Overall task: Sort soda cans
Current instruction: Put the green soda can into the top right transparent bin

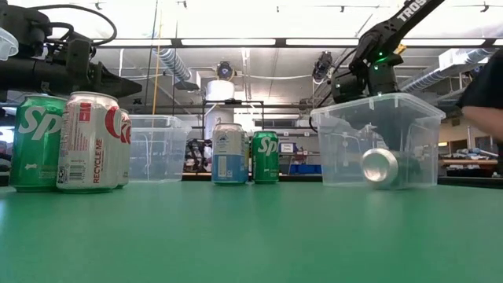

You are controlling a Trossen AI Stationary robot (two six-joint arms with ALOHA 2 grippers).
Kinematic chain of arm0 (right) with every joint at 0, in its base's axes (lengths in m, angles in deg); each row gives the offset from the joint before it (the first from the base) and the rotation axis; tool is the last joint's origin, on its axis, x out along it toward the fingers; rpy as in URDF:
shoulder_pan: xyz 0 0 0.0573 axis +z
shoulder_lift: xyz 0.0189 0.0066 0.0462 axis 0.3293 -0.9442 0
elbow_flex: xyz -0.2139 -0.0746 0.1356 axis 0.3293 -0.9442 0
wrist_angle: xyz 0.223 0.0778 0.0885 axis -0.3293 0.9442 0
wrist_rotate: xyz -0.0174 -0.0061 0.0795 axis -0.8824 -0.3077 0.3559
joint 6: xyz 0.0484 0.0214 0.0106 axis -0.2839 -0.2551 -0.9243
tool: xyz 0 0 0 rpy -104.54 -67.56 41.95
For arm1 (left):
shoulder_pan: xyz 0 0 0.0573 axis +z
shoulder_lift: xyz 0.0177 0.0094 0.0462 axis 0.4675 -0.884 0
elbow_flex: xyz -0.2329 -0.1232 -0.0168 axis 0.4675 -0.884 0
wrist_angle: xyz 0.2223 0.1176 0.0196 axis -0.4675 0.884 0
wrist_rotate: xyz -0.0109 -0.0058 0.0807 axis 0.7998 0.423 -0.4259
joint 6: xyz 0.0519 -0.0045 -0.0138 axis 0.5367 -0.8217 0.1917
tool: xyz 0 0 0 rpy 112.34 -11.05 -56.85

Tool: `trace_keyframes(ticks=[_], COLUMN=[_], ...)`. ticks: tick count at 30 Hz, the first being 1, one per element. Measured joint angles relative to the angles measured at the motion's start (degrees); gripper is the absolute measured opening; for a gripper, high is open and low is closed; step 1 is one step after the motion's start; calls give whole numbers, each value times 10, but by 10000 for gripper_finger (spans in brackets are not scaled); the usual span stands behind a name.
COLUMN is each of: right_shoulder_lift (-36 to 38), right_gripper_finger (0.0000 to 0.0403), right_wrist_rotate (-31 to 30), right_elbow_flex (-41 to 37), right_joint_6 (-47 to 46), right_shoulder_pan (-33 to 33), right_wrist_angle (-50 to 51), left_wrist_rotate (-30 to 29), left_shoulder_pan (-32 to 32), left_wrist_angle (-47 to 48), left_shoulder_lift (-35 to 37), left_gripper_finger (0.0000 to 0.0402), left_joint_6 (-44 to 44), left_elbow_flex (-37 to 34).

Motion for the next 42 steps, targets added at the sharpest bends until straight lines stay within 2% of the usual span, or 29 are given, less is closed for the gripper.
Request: trace_keyframes(ticks=[10, 22, 27, 42], right_shoulder_lift=[0, 2, 2, 4], right_gripper_finger=[0, 0, 0, 0], right_wrist_rotate=[58, 99, 45, -26], right_elbow_flex=[28, 126, 130, 39], right_joint_6=[12, 22, 11, 10], right_shoulder_pan=[2, 38, 47, 31], right_wrist_angle=[9, 48, 62, 1], left_wrist_rotate=[0, 0, 0, 0], left_shoulder_pan=[0, 0, 0, 0], left_wrist_angle=[0, 0, 0, 16], left_shoulder_lift=[0, 0, 0, 0], left_gripper_finger=[10, 10, 10, 10], left_joint_6=[0, 0, 0, -2], left_elbow_flex=[0, 0, 0, 0])
